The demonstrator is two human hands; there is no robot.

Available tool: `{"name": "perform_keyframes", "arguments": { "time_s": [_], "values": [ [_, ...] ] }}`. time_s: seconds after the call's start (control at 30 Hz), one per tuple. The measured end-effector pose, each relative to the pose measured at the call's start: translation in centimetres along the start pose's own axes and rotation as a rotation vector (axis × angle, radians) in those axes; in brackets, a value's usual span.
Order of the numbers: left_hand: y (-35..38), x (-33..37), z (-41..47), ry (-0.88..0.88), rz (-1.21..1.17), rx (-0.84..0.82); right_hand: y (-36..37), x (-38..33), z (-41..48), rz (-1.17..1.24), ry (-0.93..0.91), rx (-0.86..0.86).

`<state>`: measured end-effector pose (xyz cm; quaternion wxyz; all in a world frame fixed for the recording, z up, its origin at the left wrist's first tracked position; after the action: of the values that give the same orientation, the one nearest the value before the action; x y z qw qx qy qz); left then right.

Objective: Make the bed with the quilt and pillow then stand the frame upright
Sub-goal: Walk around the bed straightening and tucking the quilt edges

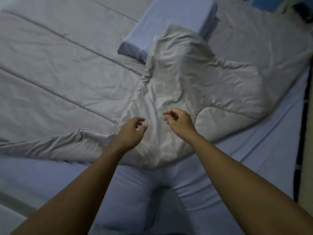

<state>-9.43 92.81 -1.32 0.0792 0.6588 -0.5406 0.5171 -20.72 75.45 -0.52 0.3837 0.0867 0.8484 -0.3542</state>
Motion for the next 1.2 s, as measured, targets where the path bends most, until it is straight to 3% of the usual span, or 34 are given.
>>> {"name": "perform_keyframes", "arguments": {
  "time_s": [0.13, 0.3, 0.47, 0.7, 0.9, 0.97, 1.03, 1.13, 1.2],
  "values": [
    [1.5, -3.5, 6.4, -0.122, 0.037, 0.107, -0.6, -1.4, 10.1, -0.134, -0.159, -0.006],
    [3.0, -7.7, 11.1, -0.185, 0.113, 0.249, -2.6, -5.7, 21.9, -0.345, -0.352, 0.185],
    [4.8, -11.1, 12.1, -0.228, 0.149, 0.327, -2.4, -7.5, 30.9, -0.581, -0.324, 0.109],
    [6.1, -12.0, 10.9, -0.347, 0.278, 0.251, -3.3, -4.2, 30.6, -0.813, -0.384, 0.154],
    [6.5, -9.4, 9.2, -0.201, 0.566, 0.237, -5.3, -2.1, 27.2, -1.11, -0.524, 0.355],
    [6.9, -8.9, 8.4, -0.103, 0.581, 0.227, -5.7, -1.8, 26.2, -1.105, -0.604, 0.33],
    [7.1, -8.3, 7.5, -0.003, 0.492, 0.241, -5.8, -1.2, 25.3, -1.058, -0.663, 0.169],
    [7.4, -7.3, 6.3, -0.027, 0.324, 0.163, -6.3, 0.5, 22.9, -1.009, -0.503, -0.104],
    [7.8, -6.1, 5.2, 0.009, 0.282, 0.116, -7.3, 1.9, 20.9, -1.007, -0.404, -0.133]
  ]
}}
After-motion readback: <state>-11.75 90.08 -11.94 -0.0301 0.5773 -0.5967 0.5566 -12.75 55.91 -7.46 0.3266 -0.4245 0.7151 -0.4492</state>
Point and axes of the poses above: each hand's wrist, its own z-axis towards the middle knuckle, its own y-axis out of the palm, x = y × z, the point moved 9 cm from there along z, towards the middle knuckle, and after that the axes turned 3 degrees about y, right-handed, at the moved point
